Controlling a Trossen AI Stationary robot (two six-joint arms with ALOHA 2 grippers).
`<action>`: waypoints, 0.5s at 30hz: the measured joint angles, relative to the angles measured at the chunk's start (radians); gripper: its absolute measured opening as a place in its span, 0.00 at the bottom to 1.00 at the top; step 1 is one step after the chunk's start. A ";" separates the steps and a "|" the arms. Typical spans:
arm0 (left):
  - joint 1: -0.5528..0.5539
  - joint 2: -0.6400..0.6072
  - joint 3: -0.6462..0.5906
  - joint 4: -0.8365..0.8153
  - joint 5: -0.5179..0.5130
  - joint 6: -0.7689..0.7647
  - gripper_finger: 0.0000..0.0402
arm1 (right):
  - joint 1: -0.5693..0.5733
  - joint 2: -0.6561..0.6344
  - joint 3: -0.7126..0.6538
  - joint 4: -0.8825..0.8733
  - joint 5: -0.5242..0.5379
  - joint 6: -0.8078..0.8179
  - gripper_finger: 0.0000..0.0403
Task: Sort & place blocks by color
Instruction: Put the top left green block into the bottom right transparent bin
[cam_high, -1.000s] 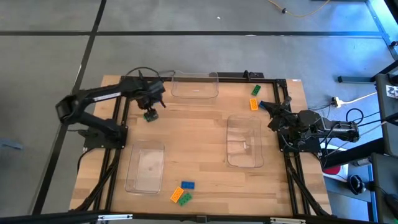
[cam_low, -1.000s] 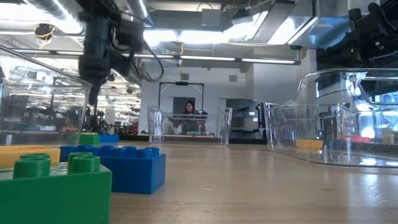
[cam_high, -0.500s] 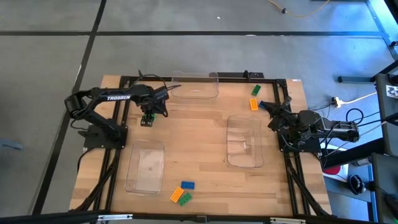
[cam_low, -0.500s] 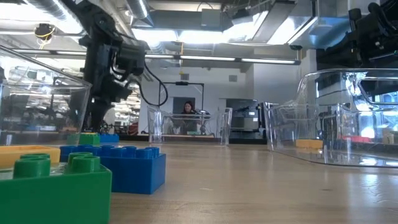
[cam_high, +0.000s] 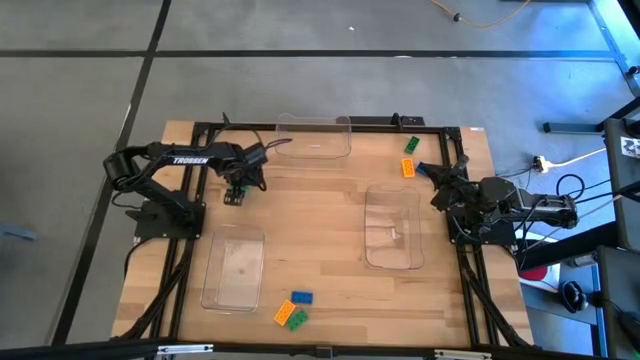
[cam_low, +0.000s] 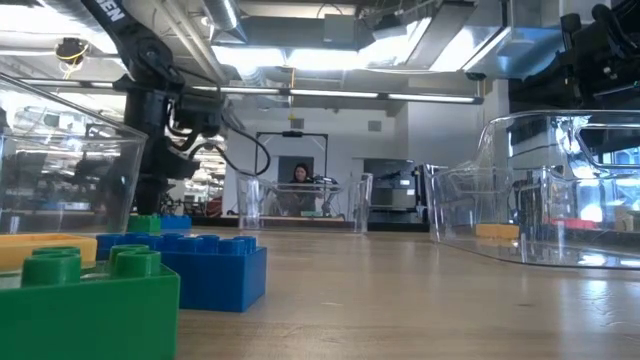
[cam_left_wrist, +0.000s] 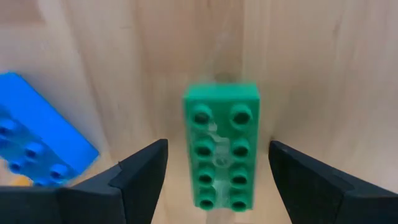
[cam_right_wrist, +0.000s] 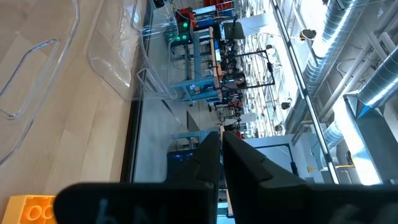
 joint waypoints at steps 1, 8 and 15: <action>0.000 -0.001 -0.004 0.004 0.000 0.000 0.67 | 0.000 0.000 0.000 0.000 0.000 0.000 0.06; -0.001 -0.003 -0.016 0.014 0.008 -0.018 0.48 | 0.000 0.000 0.000 0.000 0.000 0.000 0.06; 0.000 -0.011 0.008 -0.032 -0.055 -0.092 0.31 | 0.000 0.000 0.000 0.000 0.000 0.000 0.06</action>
